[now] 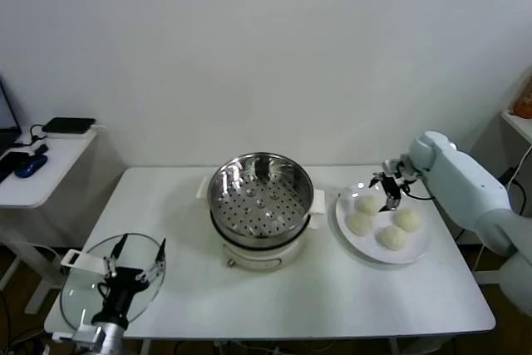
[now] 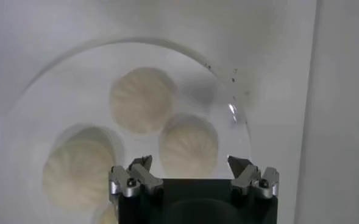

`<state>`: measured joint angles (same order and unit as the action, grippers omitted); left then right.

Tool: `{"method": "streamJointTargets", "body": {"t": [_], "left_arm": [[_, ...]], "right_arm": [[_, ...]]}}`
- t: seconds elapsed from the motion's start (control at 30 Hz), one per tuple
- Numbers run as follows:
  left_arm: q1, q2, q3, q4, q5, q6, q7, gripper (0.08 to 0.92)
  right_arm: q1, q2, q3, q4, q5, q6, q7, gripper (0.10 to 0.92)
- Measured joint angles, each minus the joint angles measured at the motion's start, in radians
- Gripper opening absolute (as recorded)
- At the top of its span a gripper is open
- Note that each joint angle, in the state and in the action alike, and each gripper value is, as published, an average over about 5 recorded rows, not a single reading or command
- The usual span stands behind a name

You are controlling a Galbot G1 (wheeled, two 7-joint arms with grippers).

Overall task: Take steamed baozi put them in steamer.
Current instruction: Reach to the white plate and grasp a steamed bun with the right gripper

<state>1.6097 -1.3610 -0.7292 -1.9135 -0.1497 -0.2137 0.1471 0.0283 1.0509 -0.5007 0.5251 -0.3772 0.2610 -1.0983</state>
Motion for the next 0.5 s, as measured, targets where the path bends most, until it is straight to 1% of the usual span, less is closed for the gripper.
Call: {"method": "streamJointTargets", "body": {"t": [0.5], "left_arm": [[0.004,-0.003,0.001,-0.001,-0.004,0.005,0.002,0.823]], "right_arm": [[-0.032,0.060,0.124,-0.078,-0.107,0.018,0.037,0.823]]}}
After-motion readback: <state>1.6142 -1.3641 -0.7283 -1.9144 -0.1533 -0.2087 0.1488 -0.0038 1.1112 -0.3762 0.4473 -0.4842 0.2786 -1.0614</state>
